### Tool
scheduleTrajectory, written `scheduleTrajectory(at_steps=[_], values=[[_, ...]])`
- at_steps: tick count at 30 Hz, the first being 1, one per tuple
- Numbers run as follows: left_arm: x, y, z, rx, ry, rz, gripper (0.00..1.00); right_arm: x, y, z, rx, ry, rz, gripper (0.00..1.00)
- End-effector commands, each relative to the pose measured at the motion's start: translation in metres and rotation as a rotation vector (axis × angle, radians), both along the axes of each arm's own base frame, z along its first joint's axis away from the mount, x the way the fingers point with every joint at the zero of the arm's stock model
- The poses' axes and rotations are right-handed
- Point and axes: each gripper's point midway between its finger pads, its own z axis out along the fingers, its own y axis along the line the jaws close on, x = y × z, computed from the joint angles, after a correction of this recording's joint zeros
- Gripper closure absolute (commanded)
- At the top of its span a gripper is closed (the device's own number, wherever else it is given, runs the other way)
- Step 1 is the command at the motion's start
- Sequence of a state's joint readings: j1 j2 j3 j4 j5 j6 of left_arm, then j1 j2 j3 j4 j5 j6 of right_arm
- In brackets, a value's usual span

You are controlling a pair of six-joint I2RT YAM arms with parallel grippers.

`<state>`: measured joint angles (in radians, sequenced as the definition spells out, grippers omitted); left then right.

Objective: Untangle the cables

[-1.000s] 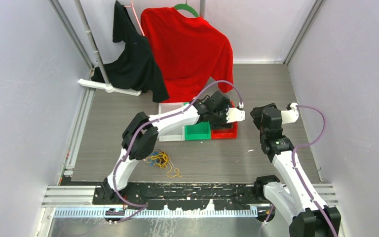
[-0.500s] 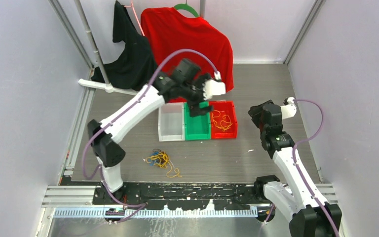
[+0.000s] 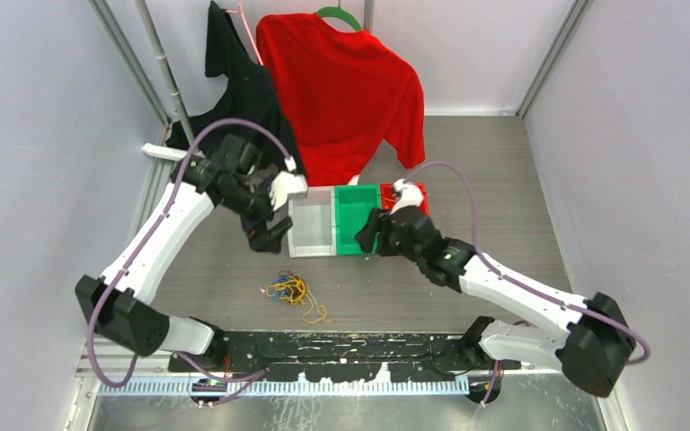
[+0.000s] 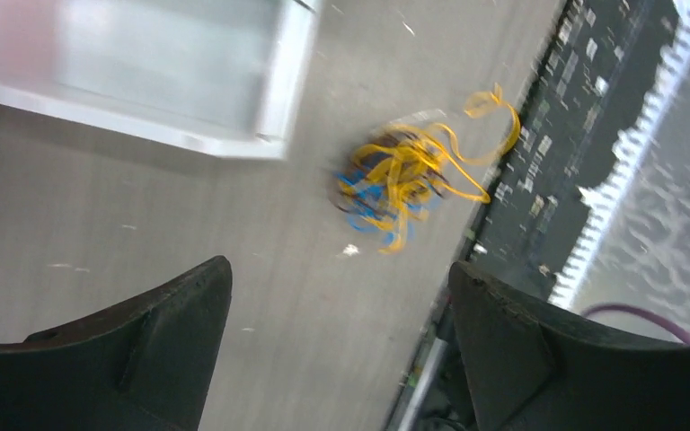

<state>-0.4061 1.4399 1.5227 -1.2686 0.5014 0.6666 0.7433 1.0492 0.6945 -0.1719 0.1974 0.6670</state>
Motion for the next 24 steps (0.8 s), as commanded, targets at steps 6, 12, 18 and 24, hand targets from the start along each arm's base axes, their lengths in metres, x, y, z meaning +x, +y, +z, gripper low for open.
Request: scheduleTrajectory(at_steps=[6,12,18,24], values=[[-0.079,0.030,-0.083,0.054,0.148,-0.170,0.19,-0.018,0.055,0.002,0.020,-0.068,0.159,0.39],[-0.079,0.026,-0.120,0.047,0.194,-0.156,0.30,-0.015,0.030,0.018,0.048,-0.127,0.057,0.46],[-0.065,0.019,-0.146,0.034,0.170,-0.146,0.40,-0.009,0.001,0.034,0.049,-0.167,-0.048,0.54],[-0.056,0.014,-0.157,0.019,0.145,-0.130,0.52,-0.009,-0.007,0.042,0.055,-0.173,-0.071,0.61]])
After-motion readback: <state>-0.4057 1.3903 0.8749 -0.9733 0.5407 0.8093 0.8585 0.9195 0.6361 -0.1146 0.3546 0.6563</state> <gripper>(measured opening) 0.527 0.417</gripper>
